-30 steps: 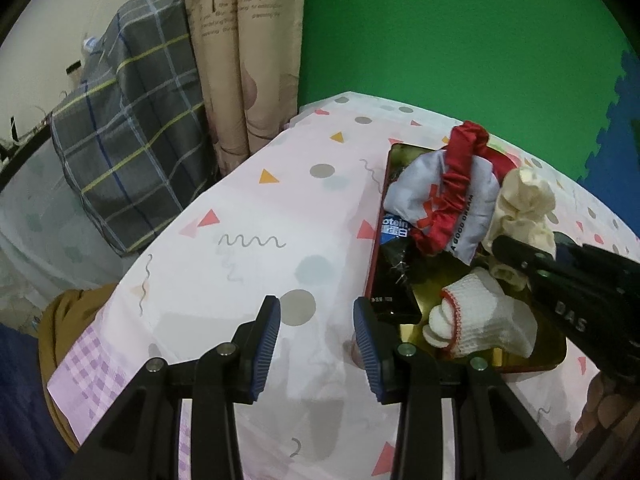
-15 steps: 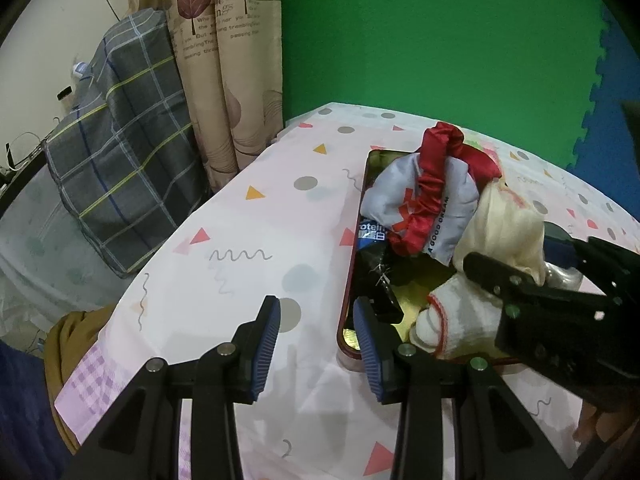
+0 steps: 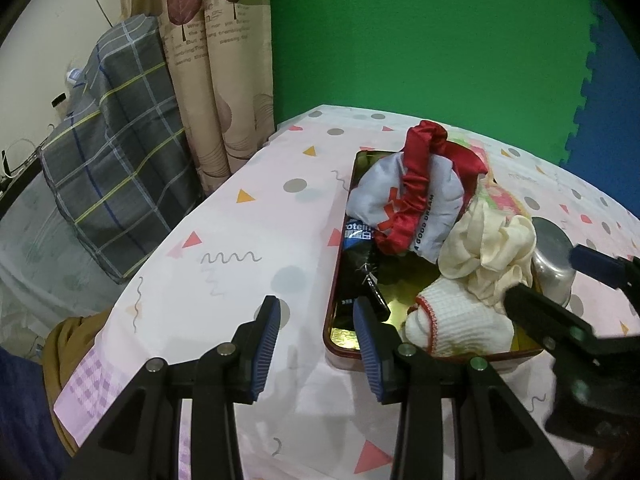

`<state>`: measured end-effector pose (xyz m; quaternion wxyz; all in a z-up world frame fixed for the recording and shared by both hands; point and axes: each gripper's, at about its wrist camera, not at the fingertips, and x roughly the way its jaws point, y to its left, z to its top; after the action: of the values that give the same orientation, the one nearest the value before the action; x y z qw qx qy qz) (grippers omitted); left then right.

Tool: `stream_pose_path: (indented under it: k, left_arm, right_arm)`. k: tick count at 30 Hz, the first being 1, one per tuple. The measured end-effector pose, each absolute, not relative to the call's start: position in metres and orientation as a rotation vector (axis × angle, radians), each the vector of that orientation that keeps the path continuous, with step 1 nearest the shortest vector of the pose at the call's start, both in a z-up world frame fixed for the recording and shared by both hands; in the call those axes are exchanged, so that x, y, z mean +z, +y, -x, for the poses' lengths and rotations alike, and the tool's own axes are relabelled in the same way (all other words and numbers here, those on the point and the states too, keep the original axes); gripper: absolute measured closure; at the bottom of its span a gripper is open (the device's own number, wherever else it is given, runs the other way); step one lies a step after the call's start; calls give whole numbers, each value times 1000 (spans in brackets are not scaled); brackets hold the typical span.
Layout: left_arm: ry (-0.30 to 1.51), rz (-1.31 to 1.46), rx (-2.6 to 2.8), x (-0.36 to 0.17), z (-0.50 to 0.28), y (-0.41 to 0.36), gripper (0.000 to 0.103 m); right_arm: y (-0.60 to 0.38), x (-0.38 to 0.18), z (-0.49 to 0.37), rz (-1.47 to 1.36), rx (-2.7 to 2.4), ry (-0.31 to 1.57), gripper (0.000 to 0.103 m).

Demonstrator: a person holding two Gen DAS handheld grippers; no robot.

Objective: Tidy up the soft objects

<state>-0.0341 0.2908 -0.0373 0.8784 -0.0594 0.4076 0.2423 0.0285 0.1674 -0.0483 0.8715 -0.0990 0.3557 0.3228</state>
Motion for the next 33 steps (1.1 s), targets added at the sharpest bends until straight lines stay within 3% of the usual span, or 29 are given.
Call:
stream_pose_path:
  k: [10,33]
  left_arm:
    - [852,101,484,-39,33,282,64]
    - [855,97,482,-40,33,282,64]
  right_arm:
    - [146,-54,-20,178,567,753,1]
    - [152,-67,-16,191,572,804,1]
